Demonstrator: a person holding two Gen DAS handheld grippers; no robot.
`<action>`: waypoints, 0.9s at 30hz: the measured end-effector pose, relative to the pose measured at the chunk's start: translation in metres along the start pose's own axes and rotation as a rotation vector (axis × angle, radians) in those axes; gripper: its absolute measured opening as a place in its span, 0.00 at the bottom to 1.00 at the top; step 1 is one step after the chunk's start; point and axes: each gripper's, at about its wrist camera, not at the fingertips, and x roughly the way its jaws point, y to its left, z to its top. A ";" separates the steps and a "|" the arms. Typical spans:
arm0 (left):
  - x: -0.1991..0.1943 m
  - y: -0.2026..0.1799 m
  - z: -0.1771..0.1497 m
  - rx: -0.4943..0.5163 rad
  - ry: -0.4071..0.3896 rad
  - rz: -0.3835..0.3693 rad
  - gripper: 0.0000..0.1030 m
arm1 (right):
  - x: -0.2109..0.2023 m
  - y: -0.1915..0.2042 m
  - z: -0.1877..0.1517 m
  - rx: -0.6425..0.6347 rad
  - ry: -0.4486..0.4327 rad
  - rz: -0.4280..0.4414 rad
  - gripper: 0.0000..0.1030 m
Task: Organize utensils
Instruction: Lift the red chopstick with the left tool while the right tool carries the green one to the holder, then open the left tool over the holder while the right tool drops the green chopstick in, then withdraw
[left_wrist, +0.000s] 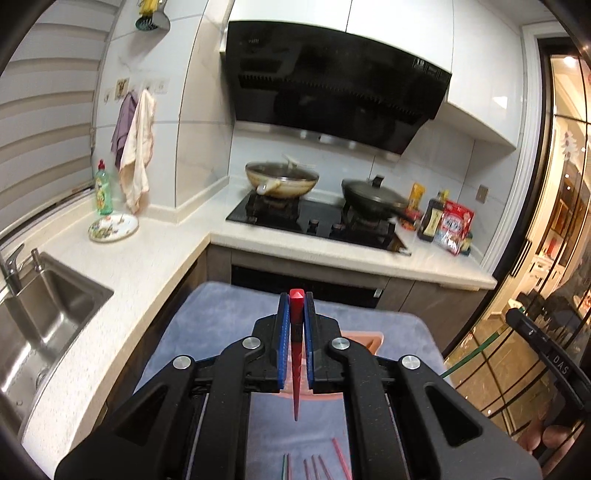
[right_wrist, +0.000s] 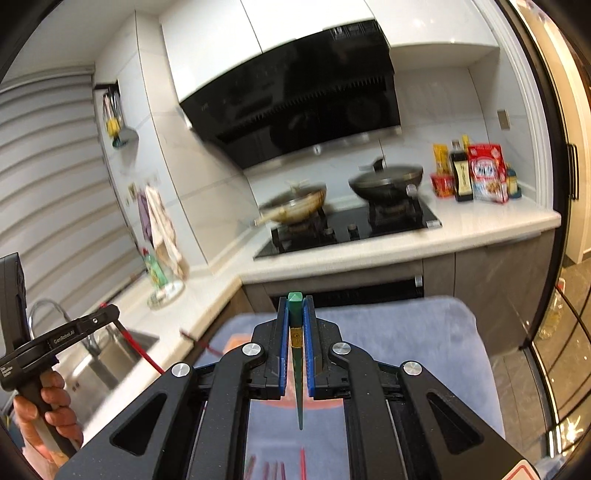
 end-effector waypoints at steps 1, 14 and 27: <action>0.000 -0.001 0.007 -0.002 -0.016 -0.002 0.07 | 0.002 0.003 0.010 -0.001 -0.019 0.003 0.07; 0.052 -0.006 0.046 0.012 -0.081 0.032 0.07 | 0.067 0.018 0.044 0.013 -0.047 0.023 0.07; 0.110 0.012 0.004 0.008 0.015 0.059 0.07 | 0.141 0.010 -0.023 -0.013 0.110 -0.003 0.07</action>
